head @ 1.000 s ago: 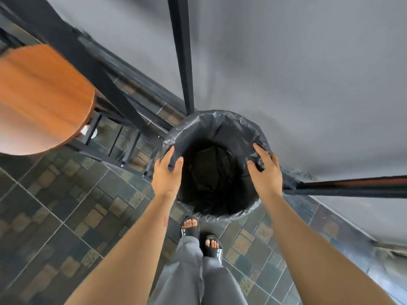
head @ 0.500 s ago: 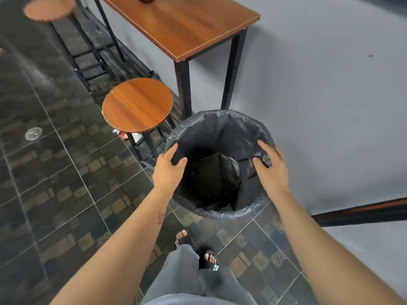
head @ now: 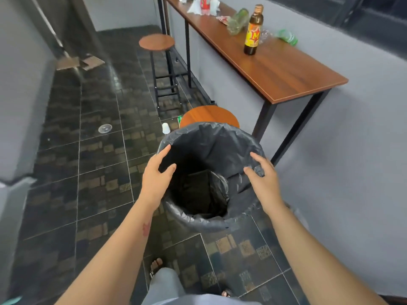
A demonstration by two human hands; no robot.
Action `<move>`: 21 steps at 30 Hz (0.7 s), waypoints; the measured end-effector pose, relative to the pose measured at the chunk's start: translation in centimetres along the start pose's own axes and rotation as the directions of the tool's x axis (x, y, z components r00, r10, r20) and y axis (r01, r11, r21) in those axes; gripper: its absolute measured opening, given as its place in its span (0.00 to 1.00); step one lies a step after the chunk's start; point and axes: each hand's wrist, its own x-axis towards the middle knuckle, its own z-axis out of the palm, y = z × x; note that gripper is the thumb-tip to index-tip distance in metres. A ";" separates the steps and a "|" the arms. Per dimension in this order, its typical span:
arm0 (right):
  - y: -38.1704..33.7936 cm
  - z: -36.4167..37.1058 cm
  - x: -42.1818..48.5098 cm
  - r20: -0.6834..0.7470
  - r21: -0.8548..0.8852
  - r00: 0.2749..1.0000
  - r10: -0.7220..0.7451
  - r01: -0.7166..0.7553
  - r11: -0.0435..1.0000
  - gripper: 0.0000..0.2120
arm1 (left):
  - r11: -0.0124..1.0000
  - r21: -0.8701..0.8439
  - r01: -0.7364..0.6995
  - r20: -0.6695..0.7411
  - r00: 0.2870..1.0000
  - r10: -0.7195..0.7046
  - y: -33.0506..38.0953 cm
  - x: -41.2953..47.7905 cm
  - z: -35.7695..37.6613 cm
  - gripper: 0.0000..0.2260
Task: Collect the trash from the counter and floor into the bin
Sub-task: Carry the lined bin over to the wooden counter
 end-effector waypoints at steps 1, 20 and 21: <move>-0.9 1.7 0.4 0.011 0.004 1.000 -0.009 0.009 1.000 0.21 | 0.999 -0.049 0.001 -0.025 1.000 -0.002 -0.2 1.0 -1.5 0.24; -15.4 26.0 14.2 -0.029 0.103 0.999 -0.038 0.041 0.994 0.20 | 0.965 -0.263 0.008 -0.048 0.999 -0.022 1.8 26.9 -18.7 0.27; -15.9 26.6 15.6 -0.040 0.114 0.999 -0.037 0.041 0.993 0.20 | 0.965 -0.263 0.004 -0.043 0.999 -0.016 1.9 28.8 -18.6 0.28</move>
